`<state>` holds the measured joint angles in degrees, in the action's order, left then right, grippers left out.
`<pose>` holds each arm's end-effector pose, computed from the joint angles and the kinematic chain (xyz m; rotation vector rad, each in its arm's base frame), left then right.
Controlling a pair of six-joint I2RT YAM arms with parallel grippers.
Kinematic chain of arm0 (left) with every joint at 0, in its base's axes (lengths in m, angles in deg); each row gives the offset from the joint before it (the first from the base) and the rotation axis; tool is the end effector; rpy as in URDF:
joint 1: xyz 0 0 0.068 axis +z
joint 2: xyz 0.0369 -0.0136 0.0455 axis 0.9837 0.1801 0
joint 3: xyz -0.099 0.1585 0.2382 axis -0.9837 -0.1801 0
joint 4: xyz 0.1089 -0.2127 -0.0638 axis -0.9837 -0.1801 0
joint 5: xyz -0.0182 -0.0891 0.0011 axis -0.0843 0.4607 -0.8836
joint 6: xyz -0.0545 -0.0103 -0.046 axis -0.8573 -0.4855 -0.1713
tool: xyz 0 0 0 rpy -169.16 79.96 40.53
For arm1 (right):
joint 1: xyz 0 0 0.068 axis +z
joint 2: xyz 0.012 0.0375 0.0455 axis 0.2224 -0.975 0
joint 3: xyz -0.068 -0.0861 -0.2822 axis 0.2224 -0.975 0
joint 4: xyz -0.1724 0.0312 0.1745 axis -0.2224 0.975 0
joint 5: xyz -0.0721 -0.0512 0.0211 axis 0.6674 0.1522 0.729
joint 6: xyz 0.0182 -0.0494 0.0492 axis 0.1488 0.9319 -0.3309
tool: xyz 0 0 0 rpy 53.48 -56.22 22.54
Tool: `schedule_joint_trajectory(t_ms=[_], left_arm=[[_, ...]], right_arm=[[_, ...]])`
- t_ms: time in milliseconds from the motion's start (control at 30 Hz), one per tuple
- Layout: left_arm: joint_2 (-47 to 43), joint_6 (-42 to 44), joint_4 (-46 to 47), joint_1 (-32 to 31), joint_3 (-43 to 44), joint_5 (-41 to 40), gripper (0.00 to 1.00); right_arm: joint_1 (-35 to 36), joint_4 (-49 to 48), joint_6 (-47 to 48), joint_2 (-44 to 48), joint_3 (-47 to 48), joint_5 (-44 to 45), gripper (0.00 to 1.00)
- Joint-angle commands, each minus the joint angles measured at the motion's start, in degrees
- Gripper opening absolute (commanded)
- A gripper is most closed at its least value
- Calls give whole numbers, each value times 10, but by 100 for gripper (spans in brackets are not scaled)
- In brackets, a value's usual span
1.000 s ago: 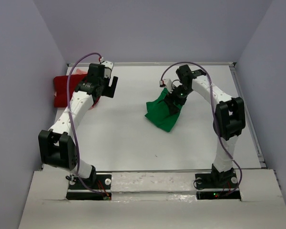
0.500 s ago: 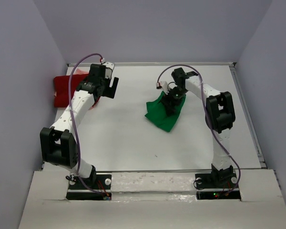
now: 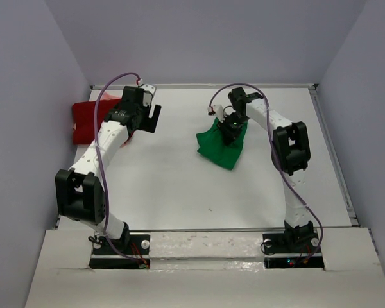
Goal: Fold and stack the t-shirts
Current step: Fold the long partially folded tshirt into a neat square
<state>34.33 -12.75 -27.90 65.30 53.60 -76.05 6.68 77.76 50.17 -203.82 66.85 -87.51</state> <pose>0.3457 -0.0804 0.3442 0.4234 2.1638 0.1181 0.4395 0.1839 0.1950 -1.4287 2.4070 0.5971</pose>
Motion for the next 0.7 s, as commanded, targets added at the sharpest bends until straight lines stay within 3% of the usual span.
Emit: schedule_joint_trajectory(t_ms=[0, 67, 667], left_arm=[[-3, 8, -2, -6, 14, 6, 99], [-3, 10, -2, -7, 16, 7, 99], [3, 11, -13, -34, 46, -6, 99]], right_arm=[[-3, 9, 3, 8, 31, 15, 5], [-3, 15, 2, 13, 36, 25, 0], [-3, 106, -13, 64, 157, 26, 0]])
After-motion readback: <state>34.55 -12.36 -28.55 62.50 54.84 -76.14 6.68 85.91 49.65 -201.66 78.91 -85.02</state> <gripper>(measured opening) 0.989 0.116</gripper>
